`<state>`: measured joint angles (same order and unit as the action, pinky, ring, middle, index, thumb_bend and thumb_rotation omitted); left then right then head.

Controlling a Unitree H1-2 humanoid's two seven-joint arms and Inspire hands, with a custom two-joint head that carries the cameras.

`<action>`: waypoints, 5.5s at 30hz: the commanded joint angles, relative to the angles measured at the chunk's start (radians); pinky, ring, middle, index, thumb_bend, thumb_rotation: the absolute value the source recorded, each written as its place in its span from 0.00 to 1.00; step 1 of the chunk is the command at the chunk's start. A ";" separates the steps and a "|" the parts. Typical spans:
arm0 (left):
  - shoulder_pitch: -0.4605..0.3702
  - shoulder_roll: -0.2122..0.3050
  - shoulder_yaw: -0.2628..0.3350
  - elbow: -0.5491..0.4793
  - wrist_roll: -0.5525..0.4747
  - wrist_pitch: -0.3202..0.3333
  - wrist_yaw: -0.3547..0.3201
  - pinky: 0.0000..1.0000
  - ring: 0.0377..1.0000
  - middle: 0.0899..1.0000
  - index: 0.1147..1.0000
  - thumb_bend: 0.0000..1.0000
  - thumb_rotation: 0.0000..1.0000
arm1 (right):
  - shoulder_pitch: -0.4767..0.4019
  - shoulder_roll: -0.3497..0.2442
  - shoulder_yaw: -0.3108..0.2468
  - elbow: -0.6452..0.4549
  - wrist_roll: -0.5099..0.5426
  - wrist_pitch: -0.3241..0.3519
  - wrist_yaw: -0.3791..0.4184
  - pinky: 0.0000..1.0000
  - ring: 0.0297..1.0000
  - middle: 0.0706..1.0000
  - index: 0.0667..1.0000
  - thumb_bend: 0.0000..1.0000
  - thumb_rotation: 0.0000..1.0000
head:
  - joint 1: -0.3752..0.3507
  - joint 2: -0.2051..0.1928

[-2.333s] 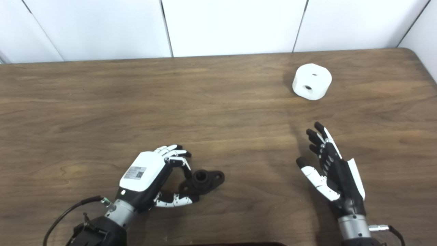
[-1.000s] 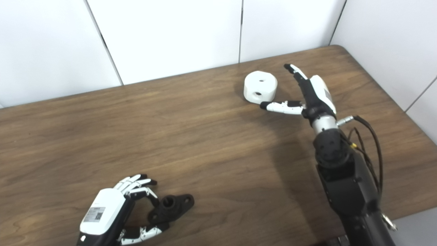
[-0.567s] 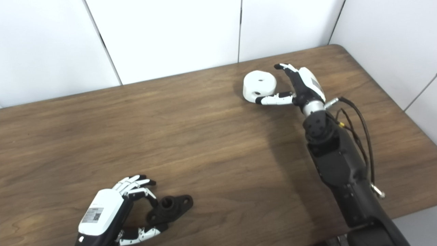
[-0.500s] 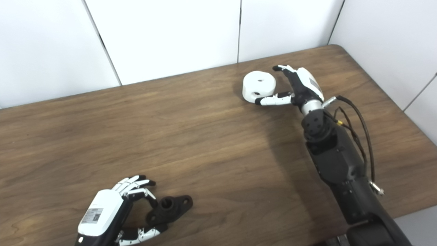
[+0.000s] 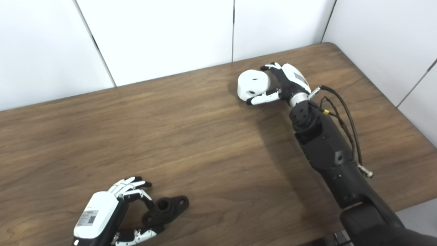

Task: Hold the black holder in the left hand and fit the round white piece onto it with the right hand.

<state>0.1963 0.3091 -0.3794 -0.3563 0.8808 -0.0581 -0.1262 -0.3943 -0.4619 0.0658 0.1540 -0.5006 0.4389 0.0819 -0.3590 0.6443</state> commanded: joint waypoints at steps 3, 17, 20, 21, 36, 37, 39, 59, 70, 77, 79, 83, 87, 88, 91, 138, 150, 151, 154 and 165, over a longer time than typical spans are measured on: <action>0.050 0.026 -0.008 0.041 0.026 0.034 -0.062 0.86 0.87 0.78 0.42 0.52 0.06 | -0.051 -0.031 -0.004 -0.025 -0.008 -0.021 -0.011 0.91 1.00 0.96 0.81 0.81 0.31 | 0.000 0.001; 0.055 0.020 -0.011 0.029 0.034 0.039 -0.071 0.86 0.88 0.78 0.42 0.52 0.06 | -0.039 -0.036 -0.008 -0.042 -0.003 -0.043 -0.024 0.91 1.00 0.95 0.65 0.77 0.24 | 0.006 0.005; 0.055 0.017 -0.010 0.031 0.029 0.040 -0.069 0.86 0.88 0.78 0.42 0.52 0.06 | -0.037 -0.032 -0.016 -0.037 0.003 -0.064 -0.039 0.91 1.00 0.94 0.61 0.77 0.21 | 0.007 0.006; 0.055 0.017 -0.010 0.032 0.030 0.040 -0.069 0.86 0.88 0.78 0.42 0.52 0.06 | -0.037 -0.031 -0.017 -0.036 0.004 -0.069 -0.042 0.91 1.00 0.93 0.60 0.76 0.20 | 0.007 0.006; 0.057 0.004 -0.011 0.017 0.034 0.056 -0.085 0.86 0.88 0.78 0.42 0.52 0.06 | -0.027 -0.033 -0.009 0.004 -0.006 -0.169 -0.096 0.89 0.95 0.85 0.45 0.52 0.14 | 0.016 0.015; 0.056 0.004 -0.011 0.015 0.036 0.058 -0.089 0.86 0.88 0.78 0.42 0.52 0.06 | -0.027 -0.035 -0.007 0.008 -0.009 -0.177 -0.098 0.89 0.94 0.85 0.45 0.52 0.14 | 0.017 0.015; 0.055 0.002 -0.012 0.013 0.041 0.061 -0.093 0.86 0.88 0.79 0.42 0.52 0.06 | -0.028 -0.038 -0.002 0.013 -0.015 -0.185 -0.100 0.89 0.94 0.84 0.45 0.52 0.14 | 0.018 0.016; 0.046 -0.046 -0.021 0.028 0.062 0.069 -0.089 0.86 0.87 0.77 0.42 0.52 0.06 | 0.118 -0.036 -0.007 -0.325 -0.003 -0.150 0.028 0.89 0.92 0.83 0.45 0.52 0.13 | 0.104 0.030; 0.041 -0.077 -0.044 0.027 0.099 0.094 -0.103 0.87 0.87 0.77 0.42 0.52 0.06 | 0.205 0.029 0.030 -0.531 0.030 -0.099 0.145 0.90 0.95 0.83 0.45 0.52 0.14 | 0.189 0.043; 0.032 -0.103 -0.066 0.027 0.131 0.118 -0.107 0.86 0.86 0.77 0.42 0.52 0.06 | 0.271 0.060 0.044 -0.634 0.089 -0.091 0.206 0.90 0.95 0.83 0.44 0.52 0.14 | 0.241 0.061; 0.028 -0.110 -0.072 0.027 0.138 0.124 -0.108 0.86 0.86 0.77 0.42 0.52 0.06 | 0.286 0.068 0.044 -0.663 0.109 -0.085 0.221 0.91 0.94 0.83 0.44 0.52 0.14 | 0.256 0.066; 0.019 -0.124 -0.082 0.030 0.147 0.138 -0.115 0.86 0.86 0.77 0.42 0.52 0.06 | 0.319 0.073 0.055 -0.723 0.144 -0.086 0.255 0.92 0.94 0.83 0.44 0.52 0.14 | 0.279 0.079; 0.010 -0.131 -0.090 0.028 0.164 0.151 -0.126 0.86 0.86 0.77 0.42 0.52 0.06 | 0.342 0.074 0.081 -0.783 0.154 -0.066 0.292 0.99 0.95 0.83 0.44 0.52 0.15 | 0.288 0.099; 0.007 -0.132 -0.091 0.027 0.167 0.155 -0.131 0.86 0.86 0.77 0.42 0.52 0.06 | 0.346 0.075 0.086 -0.797 0.159 -0.059 0.300 0.98 0.95 0.83 0.45 0.52 0.15 | 0.290 0.103; 0.001 -0.136 -0.094 0.024 0.176 0.164 -0.143 0.86 0.87 0.77 0.42 0.52 0.06 | 0.360 0.079 0.096 -0.839 0.171 -0.038 0.321 0.94 0.96 0.83 0.45 0.52 0.15 | 0.298 0.113; -0.010 -0.183 -0.097 -0.019 0.217 0.200 -0.220 0.85 0.86 0.77 0.42 0.52 0.06 | 0.435 0.138 0.160 -0.811 0.091 -0.200 0.305 0.88 0.97 0.83 0.45 0.52 0.14 | 0.356 0.159; -0.014 -0.192 -0.099 -0.012 0.219 0.200 -0.213 0.85 0.86 0.77 0.42 0.52 0.06 | 0.444 0.157 0.179 -0.816 0.096 -0.187 0.311 0.89 0.98 0.83 0.45 0.52 0.14 | 0.366 0.162; -0.014 -0.193 -0.099 -0.011 0.219 0.201 -0.212 0.85 0.86 0.77 0.42 0.52 0.06 | 0.445 0.158 0.179 -0.815 0.097 -0.187 0.310 0.88 0.98 0.83 0.45 0.52 0.14 | 0.366 0.162; -0.015 -0.198 -0.102 -0.017 0.227 0.210 -0.223 0.85 0.87 0.78 0.42 0.52 0.06 | 0.449 0.152 0.180 -0.805 0.099 -0.204 0.308 0.88 0.98 0.83 0.45 0.52 0.14 | 0.375 0.165; -0.021 -0.211 -0.110 -0.021 0.232 0.226 -0.223 0.85 0.87 0.78 0.42 0.52 0.06 | 0.450 0.123 0.175 -0.779 0.104 -0.186 0.325 0.90 0.98 0.83 0.45 0.52 0.14 | 0.407 0.173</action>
<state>0.1566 0.0998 -0.4734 -0.4036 1.1130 0.1456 -0.2857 0.0656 -0.3285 0.2477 -0.6179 -0.4005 0.2746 0.4074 0.0474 0.8161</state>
